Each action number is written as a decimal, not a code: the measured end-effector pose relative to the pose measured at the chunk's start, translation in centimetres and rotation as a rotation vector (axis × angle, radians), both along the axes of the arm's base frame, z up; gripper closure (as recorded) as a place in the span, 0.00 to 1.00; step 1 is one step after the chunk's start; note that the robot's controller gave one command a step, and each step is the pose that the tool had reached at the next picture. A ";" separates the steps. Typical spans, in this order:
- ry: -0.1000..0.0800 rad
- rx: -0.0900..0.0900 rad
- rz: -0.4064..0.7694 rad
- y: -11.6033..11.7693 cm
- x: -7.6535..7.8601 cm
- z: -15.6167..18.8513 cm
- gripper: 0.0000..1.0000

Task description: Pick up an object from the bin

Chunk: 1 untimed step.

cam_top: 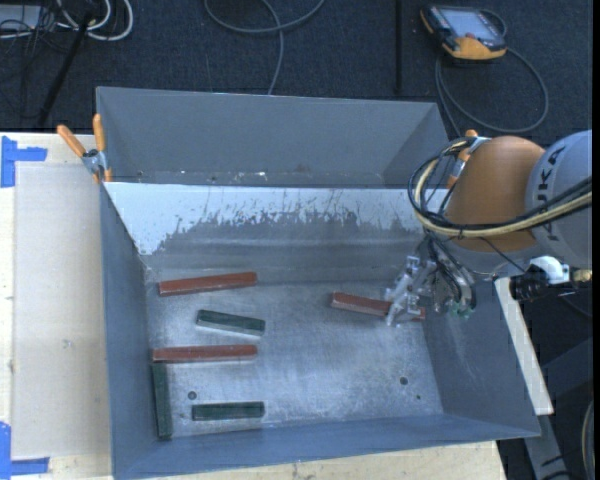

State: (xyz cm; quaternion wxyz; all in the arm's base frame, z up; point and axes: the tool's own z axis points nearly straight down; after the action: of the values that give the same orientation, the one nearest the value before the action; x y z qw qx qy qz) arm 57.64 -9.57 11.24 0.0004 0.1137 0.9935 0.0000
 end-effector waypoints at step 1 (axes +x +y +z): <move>-0.004 -0.001 0.001 0.0 0.0 0.7 1.00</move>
Offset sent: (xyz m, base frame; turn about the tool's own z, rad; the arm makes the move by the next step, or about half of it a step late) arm -0.0001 0.0000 0.0385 0.0000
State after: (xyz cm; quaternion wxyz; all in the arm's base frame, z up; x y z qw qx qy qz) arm 57.67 -9.58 11.97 0.0023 0.1132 0.9936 -0.0001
